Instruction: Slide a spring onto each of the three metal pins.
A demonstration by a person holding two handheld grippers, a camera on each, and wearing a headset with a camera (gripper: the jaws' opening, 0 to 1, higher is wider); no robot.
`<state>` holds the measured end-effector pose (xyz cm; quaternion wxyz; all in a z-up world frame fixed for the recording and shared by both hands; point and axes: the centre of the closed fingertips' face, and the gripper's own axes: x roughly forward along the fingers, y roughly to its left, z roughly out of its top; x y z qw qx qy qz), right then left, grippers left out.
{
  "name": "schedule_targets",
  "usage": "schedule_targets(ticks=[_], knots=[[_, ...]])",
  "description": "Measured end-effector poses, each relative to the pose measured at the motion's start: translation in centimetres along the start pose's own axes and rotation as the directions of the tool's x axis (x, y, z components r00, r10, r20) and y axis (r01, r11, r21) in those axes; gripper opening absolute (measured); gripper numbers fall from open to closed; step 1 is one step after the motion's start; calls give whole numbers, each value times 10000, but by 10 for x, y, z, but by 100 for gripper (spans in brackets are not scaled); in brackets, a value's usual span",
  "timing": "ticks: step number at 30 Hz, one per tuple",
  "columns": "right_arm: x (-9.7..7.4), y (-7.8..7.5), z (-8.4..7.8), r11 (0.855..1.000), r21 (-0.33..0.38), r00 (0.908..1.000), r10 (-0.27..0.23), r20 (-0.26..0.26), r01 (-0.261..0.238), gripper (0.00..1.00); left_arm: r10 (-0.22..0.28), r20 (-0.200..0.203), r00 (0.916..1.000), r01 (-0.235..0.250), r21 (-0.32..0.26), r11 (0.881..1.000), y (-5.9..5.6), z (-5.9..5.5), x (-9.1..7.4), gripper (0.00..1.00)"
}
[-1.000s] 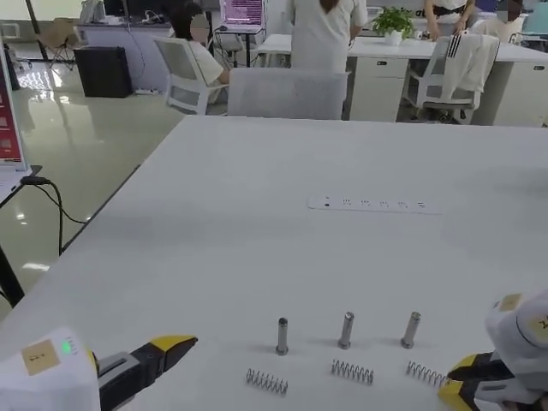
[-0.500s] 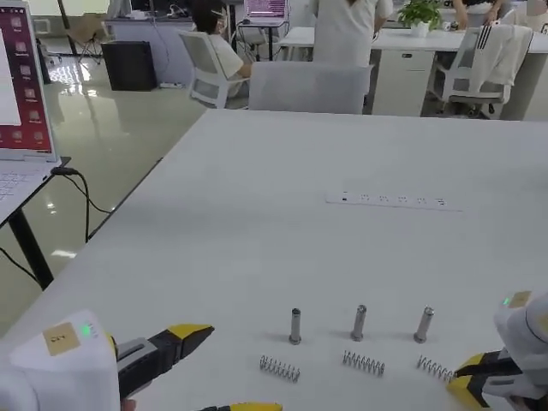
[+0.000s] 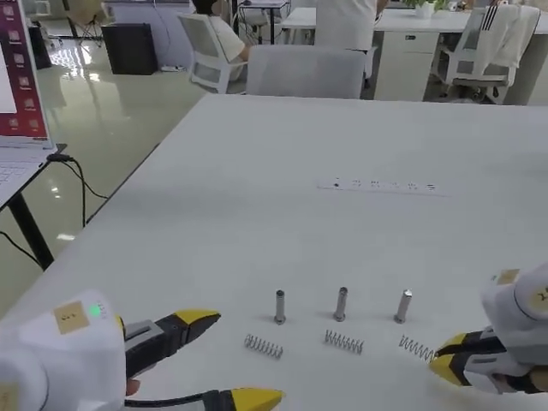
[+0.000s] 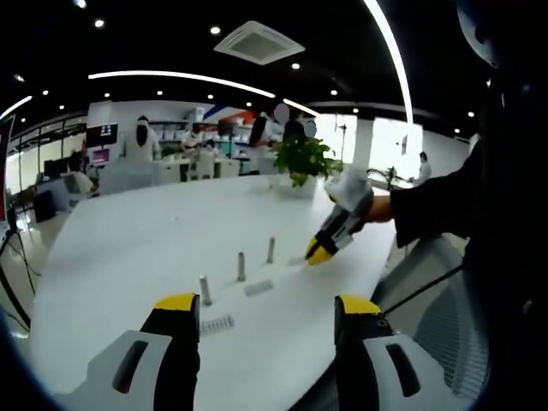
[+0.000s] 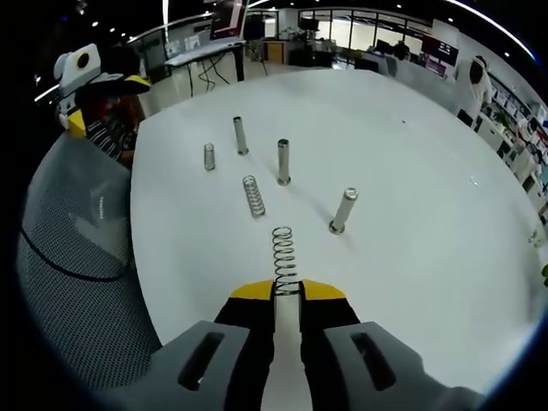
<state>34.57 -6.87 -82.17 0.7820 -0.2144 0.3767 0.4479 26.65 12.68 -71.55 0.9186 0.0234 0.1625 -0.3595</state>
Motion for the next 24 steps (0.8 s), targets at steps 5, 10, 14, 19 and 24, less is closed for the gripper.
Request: schedule_targets(ticks=[5, 10, 14, 19, 24], knots=[[-28, 16, 27, 9974, -513, 9982, 512, 302, -496, 7, -785, 194, 9967, 777, 385, 9962, -15, 23, 15, 53], [-45, 37, 51, 9888, -1062, 9933, 1098, 374, -1053, 7, -1785, -38, 9839, 1778, 1093, 9780, -38, 33, 32, 48], [-53, 58, 62, 9734, -1631, 9857, 1671, 236, -1611, 7, -2212, -142, 9751, 2208, 1476, 9641, -50, 38, 42, 42], [-62, 78, 75, 9504, -2247, 9755, 2198, -45, -2151, 7, -2587, -158, 9658, 2569, 1901, 9476, -58, 41, 51, 36], [-69, 92, 75, 9272, -2610, 9631, 2629, -580, -2688, 7, -2913, -354, 9560, 2916, 2256, 9296, -65, 37, 58, 30]])
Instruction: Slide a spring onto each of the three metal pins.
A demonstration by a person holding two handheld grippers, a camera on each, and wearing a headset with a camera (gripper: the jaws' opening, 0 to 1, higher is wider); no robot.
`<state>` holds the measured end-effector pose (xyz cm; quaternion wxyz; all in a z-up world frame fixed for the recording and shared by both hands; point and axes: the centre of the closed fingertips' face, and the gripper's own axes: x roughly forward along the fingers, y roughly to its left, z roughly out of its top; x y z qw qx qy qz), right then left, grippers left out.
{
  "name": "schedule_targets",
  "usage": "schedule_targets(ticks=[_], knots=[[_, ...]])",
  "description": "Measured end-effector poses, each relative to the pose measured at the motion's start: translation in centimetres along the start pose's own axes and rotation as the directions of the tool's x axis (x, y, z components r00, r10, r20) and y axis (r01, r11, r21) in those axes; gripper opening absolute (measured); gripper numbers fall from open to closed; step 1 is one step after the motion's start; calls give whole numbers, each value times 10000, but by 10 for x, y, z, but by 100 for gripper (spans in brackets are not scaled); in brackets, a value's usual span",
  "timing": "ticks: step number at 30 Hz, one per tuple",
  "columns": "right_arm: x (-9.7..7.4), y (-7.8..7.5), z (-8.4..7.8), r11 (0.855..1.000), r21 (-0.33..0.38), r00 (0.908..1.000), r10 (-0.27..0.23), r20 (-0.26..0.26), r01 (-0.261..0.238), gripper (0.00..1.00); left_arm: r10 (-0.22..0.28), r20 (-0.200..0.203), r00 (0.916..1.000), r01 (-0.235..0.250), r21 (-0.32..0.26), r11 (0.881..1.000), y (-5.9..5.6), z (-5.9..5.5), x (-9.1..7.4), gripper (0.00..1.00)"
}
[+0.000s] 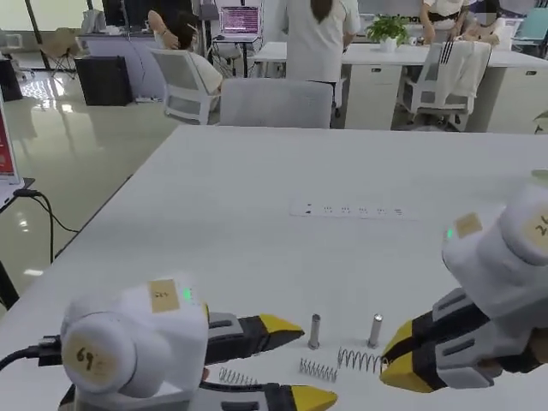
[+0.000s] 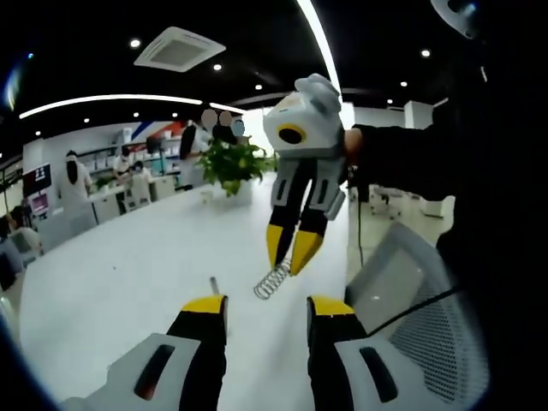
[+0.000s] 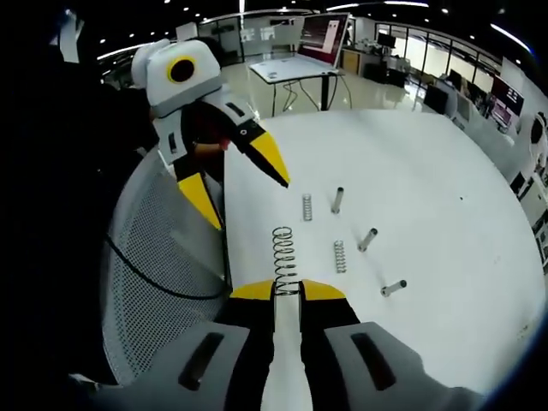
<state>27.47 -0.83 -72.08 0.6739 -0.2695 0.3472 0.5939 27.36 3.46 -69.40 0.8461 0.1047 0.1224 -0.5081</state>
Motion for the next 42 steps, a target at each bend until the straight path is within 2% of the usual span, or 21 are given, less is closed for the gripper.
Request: schedule_targets(ticks=[4, 8, 14, 20, 23, 28, 34, 38, 42], knots=[[3, 8, -2, 9992, -259, 9989, 289, -378, -299, 7, -384, -101, 9992, 387, 360, 9986, -8, -2, 7, 24], [3, 12, -2, 9981, -237, 9974, 555, -456, -566, 7, -739, -254, 9969, 757, 784, 9940, -16, -3, 14, 18], [1, 18, 1, 9965, -148, 9953, 817, -512, -826, 7, -863, -445, 9953, 911, 1224, 9883, -17, -6, 19, 12], [-4, 15, 8, 9959, 102, 9957, 896, -223, -894, 7, -843, -673, 9942, 938, 1538, 9836, -17, -11, 20, 7], [-7, 17, 15, 9926, 519, 9939, 1087, 185, -1096, 7, -777, -738, 9942, 886, 1578, 9835, -14, -13, 21, 5], [-12, 17, 24, 9922, 647, 9926, 1029, 641, -1070, 7, -807, -773, 9937, 920, 1546, 9837, -15, -16, 24, 3], [-15, 16, 36, 9941, 645, 9901, 796, 1155, -874, 7, -826, -728, 9939, 923, 1422, 9855, -15, -15, 27, 3], [-18, 15, 49, 9961, 588, 9843, 555, 1678, -662, 7, -815, -504, 9954, 863, 1019, 9910, -14, -11, 28, 3], [-19, 15, 53, 9968, 546, 9823, 471, 1816, -579, 7, -797, -402, 9960, 829, 881, 9927, -15, -7, 30, 3]])
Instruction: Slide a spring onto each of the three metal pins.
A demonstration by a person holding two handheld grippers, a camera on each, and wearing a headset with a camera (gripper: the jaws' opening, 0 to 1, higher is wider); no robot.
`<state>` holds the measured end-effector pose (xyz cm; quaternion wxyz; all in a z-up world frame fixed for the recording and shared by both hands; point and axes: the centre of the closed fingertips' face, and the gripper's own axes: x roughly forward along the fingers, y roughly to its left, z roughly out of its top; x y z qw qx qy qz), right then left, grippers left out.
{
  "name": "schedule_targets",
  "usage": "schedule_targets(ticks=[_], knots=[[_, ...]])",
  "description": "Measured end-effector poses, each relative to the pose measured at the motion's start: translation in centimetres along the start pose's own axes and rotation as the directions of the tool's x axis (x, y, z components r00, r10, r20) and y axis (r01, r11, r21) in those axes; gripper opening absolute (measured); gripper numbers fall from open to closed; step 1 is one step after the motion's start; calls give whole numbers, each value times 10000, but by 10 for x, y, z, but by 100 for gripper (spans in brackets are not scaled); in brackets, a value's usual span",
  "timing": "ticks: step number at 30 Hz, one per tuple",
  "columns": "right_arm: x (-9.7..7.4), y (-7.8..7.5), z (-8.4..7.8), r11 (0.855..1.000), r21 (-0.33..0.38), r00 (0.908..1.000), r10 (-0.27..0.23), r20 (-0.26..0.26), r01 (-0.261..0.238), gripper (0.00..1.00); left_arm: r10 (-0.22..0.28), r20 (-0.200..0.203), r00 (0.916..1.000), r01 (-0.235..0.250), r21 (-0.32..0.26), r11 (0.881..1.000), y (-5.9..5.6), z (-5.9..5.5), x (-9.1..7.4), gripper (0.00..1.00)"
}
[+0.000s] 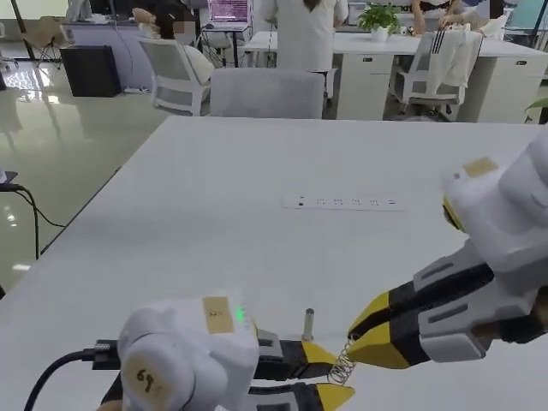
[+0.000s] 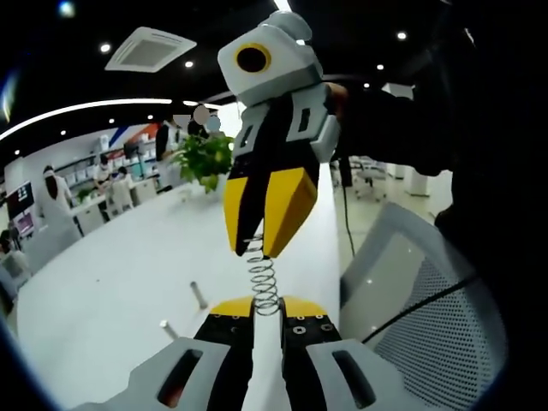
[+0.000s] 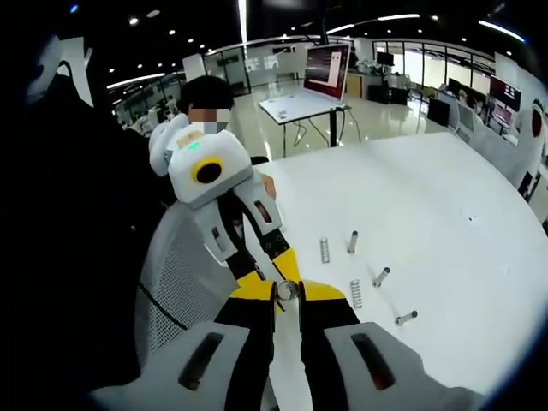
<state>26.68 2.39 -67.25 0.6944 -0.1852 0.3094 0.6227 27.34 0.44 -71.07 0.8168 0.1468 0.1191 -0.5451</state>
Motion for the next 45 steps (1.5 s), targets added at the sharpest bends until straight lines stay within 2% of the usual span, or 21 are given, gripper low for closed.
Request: schedule_targets(ticks=[7, 13, 15, 17, 22, 25, 29, 35, 36, 38, 39, 41, 45], knots=[[1, 2, 6, 9997, -239, 9993, 4, 363, 5, 8, 35, 336, 9994, -14, -605, 9982, 1, 4, 3, 3], [4, -1, 9, 9997, -241, 9982, 5, 598, 9, 8, 197, 437, 9989, -156, -933, 9955, 5, 4, 1, 2], [7, -1, 7, 9995, -308, 9986, 26, 526, -10, 8, 285, 719, 9970, -198, -1189, 9927, 8, 8, -1, 2], [8, -4, 6, 9992, -359, 9986, -143, 517, 162, 8, 322, 649, 9974, -236, -1288, 9914, 9, 6, -1, 2], [10, -2, 6, 9997, -248, 9985, -19, 539, 33, 8, 299, 646, 9975, -212, -1314, 9911, 8, 4, 0, 3], [11, -4, 6, 9998, -125, 9980, -117, 617, 125, 8, 404, 649, 9971, -313, -1346, 9904, 10, 3, 0, 4], [5, -20, 5, 9983, 266, 9949, -539, 855, 518, 7, 736, 662, 9951, -635, -1430, 9877, 17, 3, -5, 17], [-6, -51, -1, 9879, 752, 9849, -1425, 984, 1354, 7, 1412, 834, 9865, -1259, -1661, 9780, 34, 3, -24, 24], [-8, -57, -1, 9843, 771, 9803, -1667, 1058, 1590, 7, 1594, 851, 9835, -1432, -1712, 9748, 37, 3, -29, 26], [-10, -64, -3, 9811, 885, 9776, -1812, 1076, 1721, 7, 1795, 894, 9797, -1621, -1738, 9714, 41, 4, -37, 30], [-11, -70, -2, 9766, 995, 9722, -2018, 1189, 1905, 7, 1932, 929, 9768, -1743, -1803, 9680, 44, 5, -42, 31], [-12, -78, -6, 9717, 1055, 9685, -2229, 1113, 2115, 7, 2278, 1054, 9680, -2055, -1883, 9604, 50, 5, -53, 34], [-12, -92, -8, 9601, 1168, 9559, -2677, 1211, 2541, 7, 2691, 1087, 9570, -2422, -2112, 9470, 59, 0, -68, 37]])
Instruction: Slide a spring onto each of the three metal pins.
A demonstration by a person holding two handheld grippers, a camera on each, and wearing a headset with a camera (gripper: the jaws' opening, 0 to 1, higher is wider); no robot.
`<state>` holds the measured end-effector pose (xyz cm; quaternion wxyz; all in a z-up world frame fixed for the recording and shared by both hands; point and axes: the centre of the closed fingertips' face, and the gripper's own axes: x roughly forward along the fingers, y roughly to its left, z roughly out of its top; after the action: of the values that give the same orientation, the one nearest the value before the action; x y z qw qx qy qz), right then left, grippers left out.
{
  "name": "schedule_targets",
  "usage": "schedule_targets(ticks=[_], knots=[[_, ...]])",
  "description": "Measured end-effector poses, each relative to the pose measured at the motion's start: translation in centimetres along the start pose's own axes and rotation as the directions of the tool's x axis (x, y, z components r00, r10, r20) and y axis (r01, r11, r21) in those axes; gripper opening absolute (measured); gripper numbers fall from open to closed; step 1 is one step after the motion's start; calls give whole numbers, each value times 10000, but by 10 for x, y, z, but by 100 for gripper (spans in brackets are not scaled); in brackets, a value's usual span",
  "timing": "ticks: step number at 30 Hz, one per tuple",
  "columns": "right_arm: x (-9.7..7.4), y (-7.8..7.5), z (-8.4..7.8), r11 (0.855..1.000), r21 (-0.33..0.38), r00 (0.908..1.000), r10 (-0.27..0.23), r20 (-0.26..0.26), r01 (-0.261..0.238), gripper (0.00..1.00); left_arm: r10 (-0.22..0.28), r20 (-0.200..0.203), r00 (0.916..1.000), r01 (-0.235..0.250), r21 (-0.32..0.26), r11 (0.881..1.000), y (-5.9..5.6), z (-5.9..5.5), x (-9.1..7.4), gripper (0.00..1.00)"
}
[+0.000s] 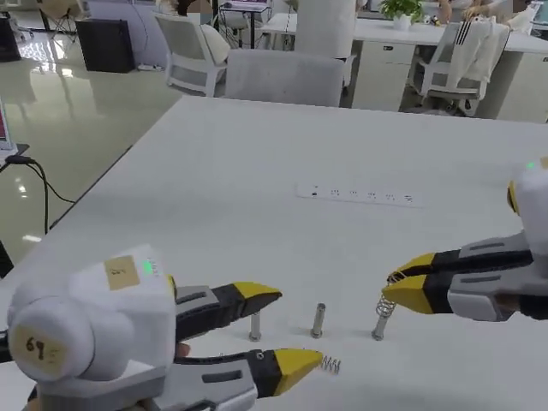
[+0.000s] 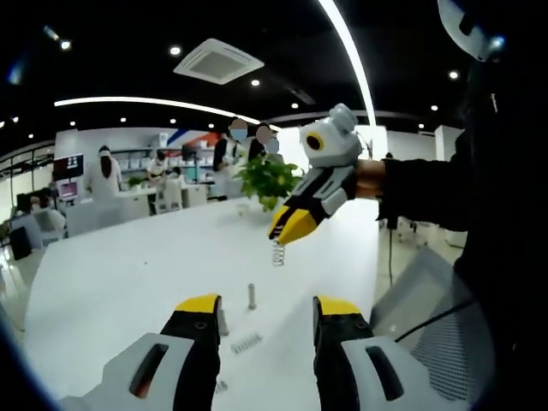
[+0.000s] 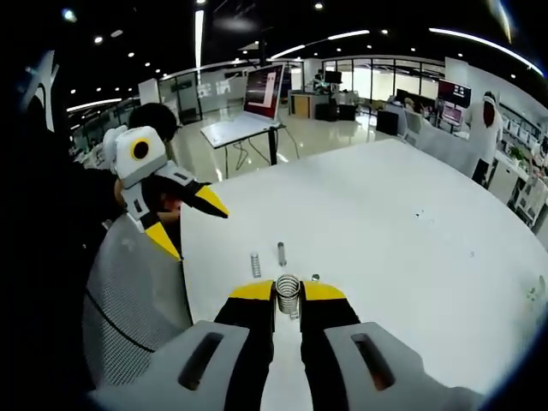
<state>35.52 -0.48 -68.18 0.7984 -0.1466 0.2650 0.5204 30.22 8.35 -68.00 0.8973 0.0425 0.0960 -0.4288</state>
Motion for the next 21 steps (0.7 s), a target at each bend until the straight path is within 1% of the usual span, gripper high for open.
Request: schedule_targets(ticks=[2, 3, 5, 7, 10, 16, 21], knots=[[1, -9, -1, 9995, -7, 9995, -307, 15, 307, 7, 170, -20, 9999, -170, -78, 9998, 5, -3, -6, 38], [2, -10, -1, 9994, 1, 9994, -353, 17, 353, 7, 211, -22, 9998, -211, -92, 9997, 6, -3, -7, 39], [4, -19, -2, 9980, 24, 9980, -630, 38, 630, 7, 435, -46, 9990, -436, -87, 9990, 11, -5, -13, 41], [7, -26, -5, 9961, -21, 9961, -885, -11, 885, 7, 580, -47, 9983, -580, -123, 9982, 14, -7, -17, 43], [11, -37, -9, 9928, 103, 9929, -1191, 28, 1191, 7, 753, 36, 9972, -752, -264, 9968, 17, -7, -21, 45], [21, -59, -23, 9851, 357, 9858, -1678, -75, 1680, 7, 894, 68, 9960, -890, -499, 9948, 16, -11, -22, 47], [30, -69, -37, 9810, 452, 9820, -1875, -243, 1885, 7, 926, 69, 9957, -921, -579, 9941, 14, -14, -21, 48]])
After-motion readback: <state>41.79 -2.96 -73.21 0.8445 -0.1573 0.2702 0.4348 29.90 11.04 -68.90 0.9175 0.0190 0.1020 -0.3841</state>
